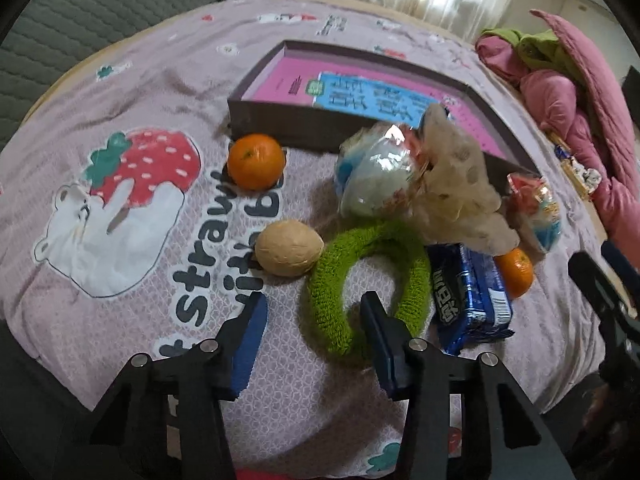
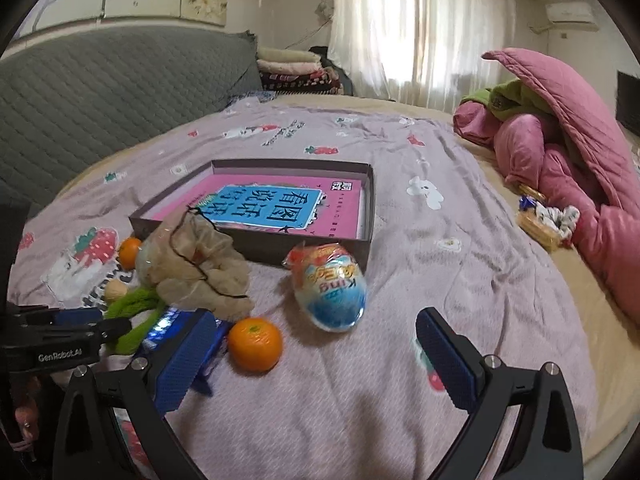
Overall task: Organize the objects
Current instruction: 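Move the left gripper to the green fuzzy ring while the right gripper approaches the Kinder egg, then close the left gripper on the green ring while the right gripper grasps the Kinder egg, then carry the green ring and the Kinder egg over the pink book tray with both grippers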
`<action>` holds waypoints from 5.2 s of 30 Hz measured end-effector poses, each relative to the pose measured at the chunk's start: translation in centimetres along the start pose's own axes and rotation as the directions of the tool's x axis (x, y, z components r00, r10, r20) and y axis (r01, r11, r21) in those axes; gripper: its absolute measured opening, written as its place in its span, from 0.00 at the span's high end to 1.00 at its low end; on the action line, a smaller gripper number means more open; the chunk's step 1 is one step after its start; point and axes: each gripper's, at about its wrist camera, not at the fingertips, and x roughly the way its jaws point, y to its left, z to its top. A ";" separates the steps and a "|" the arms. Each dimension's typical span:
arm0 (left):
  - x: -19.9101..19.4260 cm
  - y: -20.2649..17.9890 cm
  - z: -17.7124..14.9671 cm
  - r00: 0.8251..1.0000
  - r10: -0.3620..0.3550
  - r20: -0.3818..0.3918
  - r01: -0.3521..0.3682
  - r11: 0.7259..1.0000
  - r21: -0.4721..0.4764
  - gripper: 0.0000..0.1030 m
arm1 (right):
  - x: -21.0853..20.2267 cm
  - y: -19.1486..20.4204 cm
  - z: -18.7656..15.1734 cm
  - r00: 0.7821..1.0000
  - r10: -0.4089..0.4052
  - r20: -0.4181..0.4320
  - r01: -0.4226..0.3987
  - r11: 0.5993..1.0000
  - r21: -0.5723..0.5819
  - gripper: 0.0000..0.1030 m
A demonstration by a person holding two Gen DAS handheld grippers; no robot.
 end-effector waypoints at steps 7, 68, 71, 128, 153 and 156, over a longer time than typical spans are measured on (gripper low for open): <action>0.2 -0.3 0.1 1.000 0.002 -0.009 -0.002 1.000 -0.006 0.62 | 2.9 -0.6 1.2 0.997 0.020 -0.071 -0.022 0.999 -0.025 0.05; -9.1 -0.1 4.1 0.955 -0.078 0.288 0.034 0.987 0.157 0.89 | -4.1 4.4 4.1 0.991 0.097 0.088 -0.097 0.995 0.003 0.45; -9.0 -0.3 4.7 0.954 -0.076 0.290 0.029 0.986 0.165 0.89 | -4.1 4.9 4.6 0.991 0.093 0.099 -0.094 0.996 0.002 0.45; 2.3 -0.6 20.8 0.960 -0.078 0.269 0.024 0.980 0.200 0.89 | 8.0 0.9 14.7 0.992 0.021 0.126 -0.020 1.000 -0.005 0.45; 8.3 -0.8 18.6 0.991 -0.029 0.129 -0.001 0.974 0.228 0.88 | 15.6 -0.6 10.2 0.990 -0.040 -0.138 0.039 0.999 -0.008 0.45; 8.6 -0.8 18.6 0.992 -0.025 0.123 -0.004 0.974 0.227 0.88 | 15.8 -0.4 10.0 0.989 -0.040 -0.145 0.038 0.999 -0.014 0.45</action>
